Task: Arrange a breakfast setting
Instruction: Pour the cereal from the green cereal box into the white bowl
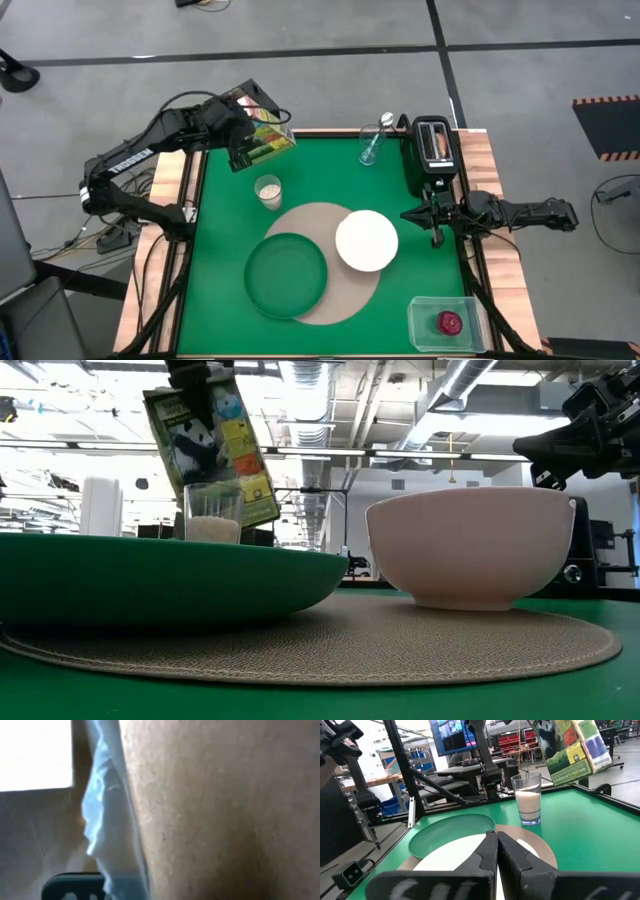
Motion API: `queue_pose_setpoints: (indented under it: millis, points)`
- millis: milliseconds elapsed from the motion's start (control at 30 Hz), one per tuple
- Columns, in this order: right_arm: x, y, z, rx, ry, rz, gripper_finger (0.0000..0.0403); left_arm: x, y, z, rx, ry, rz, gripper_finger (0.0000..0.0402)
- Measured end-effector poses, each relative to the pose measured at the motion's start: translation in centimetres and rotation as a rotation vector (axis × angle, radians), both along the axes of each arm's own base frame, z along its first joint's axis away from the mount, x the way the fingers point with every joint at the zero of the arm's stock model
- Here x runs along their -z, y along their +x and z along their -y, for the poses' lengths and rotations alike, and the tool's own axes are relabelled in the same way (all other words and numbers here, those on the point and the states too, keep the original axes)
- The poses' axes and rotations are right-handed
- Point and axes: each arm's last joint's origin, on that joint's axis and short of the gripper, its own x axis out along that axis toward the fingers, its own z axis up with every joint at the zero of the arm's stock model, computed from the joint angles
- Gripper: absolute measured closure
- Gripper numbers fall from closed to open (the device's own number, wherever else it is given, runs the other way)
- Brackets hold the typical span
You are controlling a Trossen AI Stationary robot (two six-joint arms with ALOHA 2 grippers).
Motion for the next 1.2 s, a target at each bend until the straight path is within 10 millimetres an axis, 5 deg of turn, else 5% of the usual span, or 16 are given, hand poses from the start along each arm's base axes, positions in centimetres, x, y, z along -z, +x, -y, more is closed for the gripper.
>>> queue_pose_setpoints:
  millis: [900, 1200]
  points:
    - [-1.3, -0.1, 0.3, 0.109, -0.013, 0.133, 0.0365, -1.7, -0.2, 0.5, 0.099, 0.012, 0.194, 0.0401]
    - [-1.3, -0.2, 0.8, 0.217, -0.005, 0.132, 0.0243, -1.8, 0.0, 0.8, 0.114, 0.014, 0.196, 0.0401]
